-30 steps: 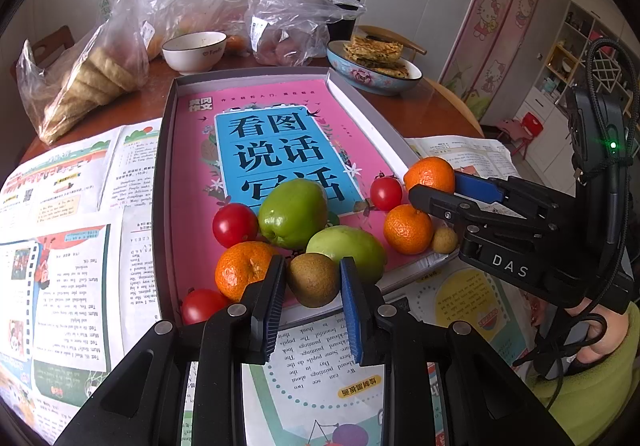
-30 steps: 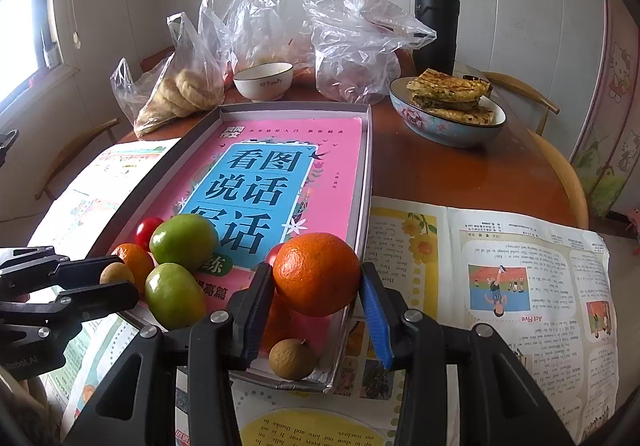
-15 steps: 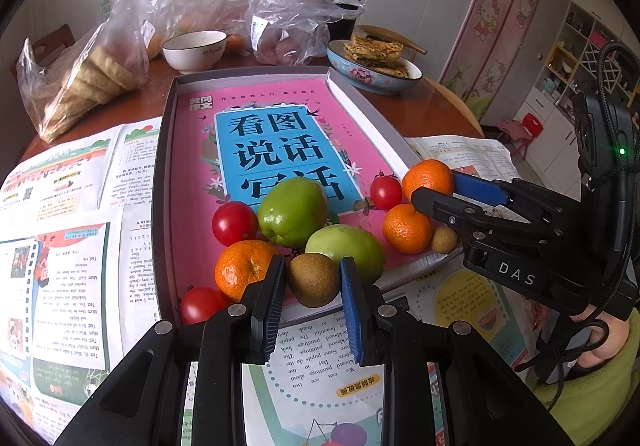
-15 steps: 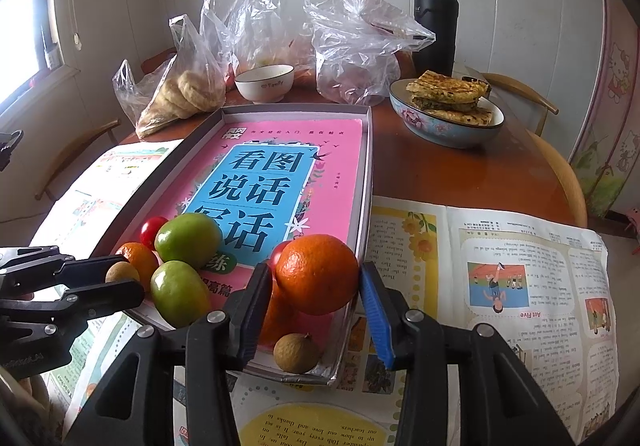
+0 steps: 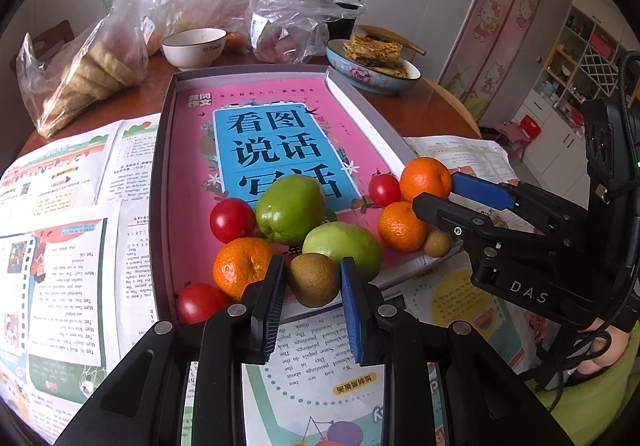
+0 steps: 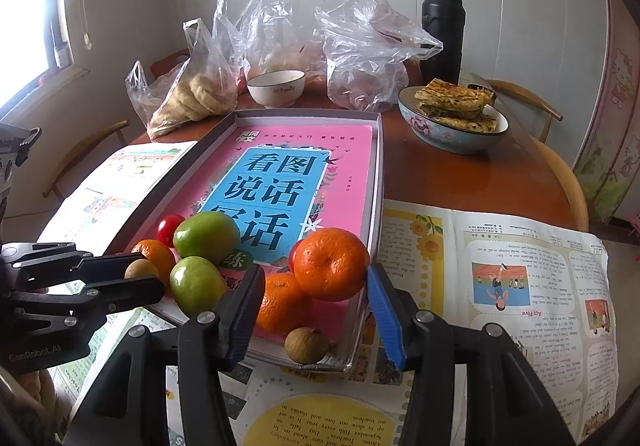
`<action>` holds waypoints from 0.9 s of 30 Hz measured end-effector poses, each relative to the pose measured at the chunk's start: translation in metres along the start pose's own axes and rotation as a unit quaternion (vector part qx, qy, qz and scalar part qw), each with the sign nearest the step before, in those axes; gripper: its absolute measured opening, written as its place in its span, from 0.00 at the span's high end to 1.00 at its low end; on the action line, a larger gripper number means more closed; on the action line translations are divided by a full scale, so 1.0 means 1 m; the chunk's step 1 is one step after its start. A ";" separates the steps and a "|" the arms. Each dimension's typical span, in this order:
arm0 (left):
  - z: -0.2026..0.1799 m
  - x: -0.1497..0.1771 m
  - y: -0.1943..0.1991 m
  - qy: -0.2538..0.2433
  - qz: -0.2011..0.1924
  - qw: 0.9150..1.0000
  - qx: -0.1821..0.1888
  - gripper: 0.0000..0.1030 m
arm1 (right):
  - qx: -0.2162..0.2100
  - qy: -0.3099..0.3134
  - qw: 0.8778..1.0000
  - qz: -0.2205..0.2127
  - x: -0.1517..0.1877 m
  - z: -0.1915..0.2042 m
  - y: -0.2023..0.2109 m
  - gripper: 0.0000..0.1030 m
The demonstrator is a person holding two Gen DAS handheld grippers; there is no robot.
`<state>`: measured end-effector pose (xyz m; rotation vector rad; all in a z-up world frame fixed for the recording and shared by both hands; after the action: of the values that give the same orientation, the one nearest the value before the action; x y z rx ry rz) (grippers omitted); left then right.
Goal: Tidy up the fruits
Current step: 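Lower the kiwi into the box and open the left tool while the right tool releases the mandarin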
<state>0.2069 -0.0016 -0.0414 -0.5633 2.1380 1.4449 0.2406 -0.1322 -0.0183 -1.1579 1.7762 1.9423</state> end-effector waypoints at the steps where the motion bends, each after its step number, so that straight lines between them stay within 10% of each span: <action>1: 0.000 0.000 0.000 0.000 0.000 1.000 0.000 0.73 | 0.000 0.000 1.000 0.000 0.000 0.000 0.000 0.49; 27: -0.003 0.003 0.002 0.005 0.003 1.000 0.010 0.63 | -0.005 -0.004 1.000 -0.015 0.003 0.002 0.016 0.42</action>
<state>0.2027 -0.0038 -0.0410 -0.5591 2.1618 1.4258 0.2271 -0.1346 -0.0095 -1.1708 1.7377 1.9376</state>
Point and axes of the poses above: each gripper's, at about its wrist camera, not at the fingertips, and y roughly against the way its jaws point, z to its left, x to its underside, the point moved 5 cm from there along -y, roughly the way its jaws point, and after that the axes turned 8 degrees about x, right-handed, at the moved point
